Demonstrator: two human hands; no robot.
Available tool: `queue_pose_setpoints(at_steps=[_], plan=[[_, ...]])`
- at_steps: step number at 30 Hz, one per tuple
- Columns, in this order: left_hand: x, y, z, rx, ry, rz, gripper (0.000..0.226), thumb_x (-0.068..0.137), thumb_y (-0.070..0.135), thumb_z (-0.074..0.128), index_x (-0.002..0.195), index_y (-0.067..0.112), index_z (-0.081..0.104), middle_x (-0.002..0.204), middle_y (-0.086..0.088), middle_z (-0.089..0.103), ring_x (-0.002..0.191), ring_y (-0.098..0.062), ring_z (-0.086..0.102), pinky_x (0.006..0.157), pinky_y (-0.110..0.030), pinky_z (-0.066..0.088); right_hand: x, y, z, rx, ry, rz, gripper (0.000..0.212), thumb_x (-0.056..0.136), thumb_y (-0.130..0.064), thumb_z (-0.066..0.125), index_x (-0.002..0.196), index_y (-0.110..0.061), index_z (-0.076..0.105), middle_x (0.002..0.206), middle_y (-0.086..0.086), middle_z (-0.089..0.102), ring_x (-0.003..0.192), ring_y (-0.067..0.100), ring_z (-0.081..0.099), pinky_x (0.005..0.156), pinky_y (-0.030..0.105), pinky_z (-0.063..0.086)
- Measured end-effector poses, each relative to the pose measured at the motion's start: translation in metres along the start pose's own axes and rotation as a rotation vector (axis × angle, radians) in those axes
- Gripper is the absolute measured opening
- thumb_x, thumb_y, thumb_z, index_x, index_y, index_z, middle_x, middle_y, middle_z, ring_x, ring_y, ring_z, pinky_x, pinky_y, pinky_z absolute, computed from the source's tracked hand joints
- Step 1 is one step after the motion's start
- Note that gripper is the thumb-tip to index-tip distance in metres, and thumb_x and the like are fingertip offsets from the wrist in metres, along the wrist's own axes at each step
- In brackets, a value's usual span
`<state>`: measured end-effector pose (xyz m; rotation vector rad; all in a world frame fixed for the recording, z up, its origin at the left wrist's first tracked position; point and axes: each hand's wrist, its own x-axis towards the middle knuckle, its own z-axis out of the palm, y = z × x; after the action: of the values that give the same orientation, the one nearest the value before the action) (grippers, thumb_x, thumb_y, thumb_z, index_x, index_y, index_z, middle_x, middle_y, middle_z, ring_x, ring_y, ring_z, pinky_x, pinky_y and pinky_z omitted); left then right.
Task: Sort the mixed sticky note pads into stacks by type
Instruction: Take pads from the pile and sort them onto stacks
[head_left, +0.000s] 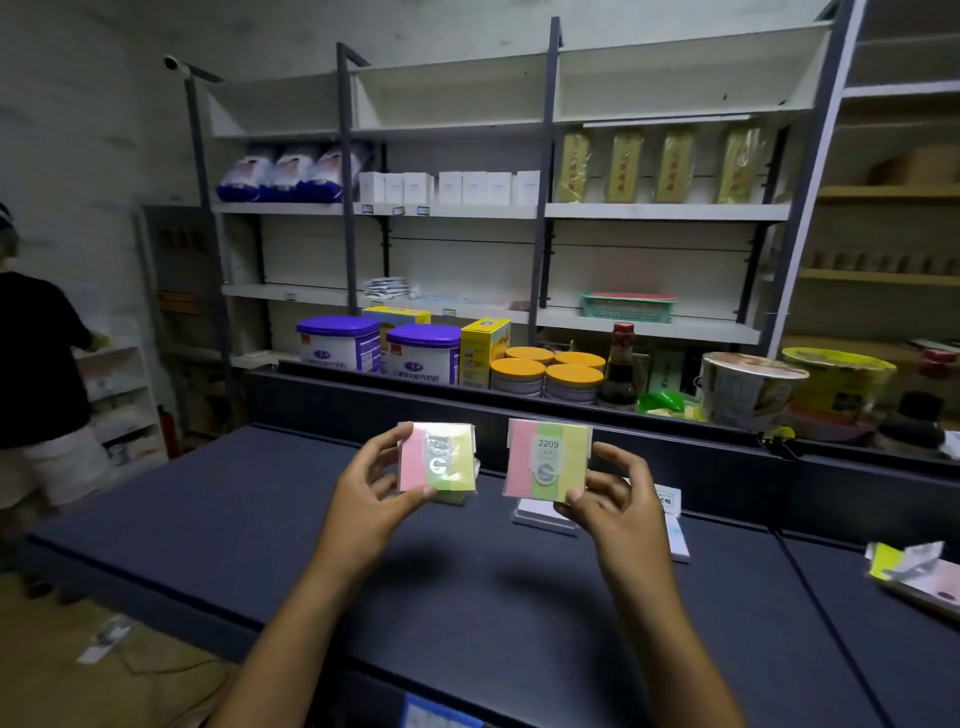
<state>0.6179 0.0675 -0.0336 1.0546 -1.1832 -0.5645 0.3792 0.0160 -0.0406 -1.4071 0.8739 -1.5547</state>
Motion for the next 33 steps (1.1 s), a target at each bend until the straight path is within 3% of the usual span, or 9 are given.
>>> queue_pose_setpoints(at_steps=[5, 9, 19, 22, 25, 29, 33], plan=[[0.058, -0.035, -0.019, 0.026, -0.11, -0.036, 0.065, 0.075, -0.012, 0.074, 0.132, 0.014, 0.055, 0.124, -0.006, 0.064, 0.107, -0.016, 0.067, 0.083, -0.018, 0.055, 0.028, 0.005, 0.038, -0.049, 0.052, -0.014, 0.049, 0.088, 0.005, 0.064, 0.122, -0.029, 0.054, 0.106, 0.004, 0.068, 0.099, 0.015, 0.07, 0.082, 0.034, 0.061], [0.094, -0.061, -0.026, 0.098, -0.2, -0.07, 0.065, 0.073, -0.008, 0.079, 0.129, 0.015, 0.056, 0.123, -0.011, 0.064, 0.102, -0.018, 0.065, 0.084, -0.019, 0.055, 0.051, 0.007, 0.062, -0.047, 0.076, 0.0, 0.048, 0.089, 0.005, 0.063, 0.124, -0.026, 0.053, 0.105, 0.006, 0.069, 0.095, 0.013, 0.072, 0.075, 0.027, 0.061], [0.132, -0.102, -0.022, 0.289, -0.341, -0.077, 0.068, 0.07, 0.007, 0.086, 0.132, 0.013, 0.058, 0.115, -0.002, 0.063, 0.099, -0.012, 0.059, 0.08, -0.005, 0.046, 0.1, 0.021, 0.102, 0.0, 0.114, 0.042, 0.046, 0.09, 0.011, 0.059, 0.124, -0.017, 0.049, 0.102, 0.008, 0.069, 0.095, 0.018, 0.073, 0.07, 0.026, 0.06], [0.132, -0.109, -0.021, 0.326, -0.364, -0.075, 0.067, 0.072, 0.013, 0.086, 0.133, 0.016, 0.057, 0.12, -0.002, 0.063, 0.105, -0.011, 0.057, 0.087, -0.009, 0.044, 0.101, 0.032, 0.103, 0.018, 0.154, 0.069, 0.046, 0.09, 0.011, 0.058, 0.127, -0.015, 0.048, 0.103, 0.013, 0.071, 0.094, 0.021, 0.073, 0.074, 0.028, 0.061], [0.134, -0.114, -0.02, 0.409, -0.361, -0.07, 0.066, 0.076, 0.023, 0.083, 0.136, 0.024, 0.055, 0.125, -0.004, 0.06, 0.117, -0.014, 0.053, 0.104, -0.027, 0.043, 0.099, 0.039, 0.107, 0.04, 0.163, 0.085, 0.047, 0.091, 0.012, 0.057, 0.128, -0.014, 0.047, 0.1, 0.014, 0.072, 0.09, 0.019, 0.074, 0.074, 0.028, 0.061], [0.132, -0.12, -0.022, 0.478, -0.363, -0.09, 0.063, 0.082, 0.031, 0.077, 0.139, 0.031, 0.051, 0.126, -0.001, 0.05, 0.12, -0.01, 0.045, 0.103, -0.018, 0.032, 0.097, 0.037, 0.11, 0.041, 0.146, 0.081, 0.048, 0.091, 0.01, 0.059, 0.127, -0.019, 0.047, 0.097, 0.01, 0.073, 0.088, 0.016, 0.075, 0.073, 0.026, 0.061], [0.131, -0.121, -0.022, 0.558, -0.406, -0.035, 0.062, 0.089, 0.033, 0.068, 0.145, 0.027, 0.043, 0.136, 0.005, 0.049, 0.131, -0.013, 0.03, 0.108, -0.024, 0.025, 0.095, 0.035, 0.108, -0.007, 0.145, 0.066, 0.048, 0.091, 0.007, 0.06, 0.126, -0.023, 0.047, 0.099, 0.009, 0.073, 0.089, 0.014, 0.074, 0.073, 0.026, 0.061]])
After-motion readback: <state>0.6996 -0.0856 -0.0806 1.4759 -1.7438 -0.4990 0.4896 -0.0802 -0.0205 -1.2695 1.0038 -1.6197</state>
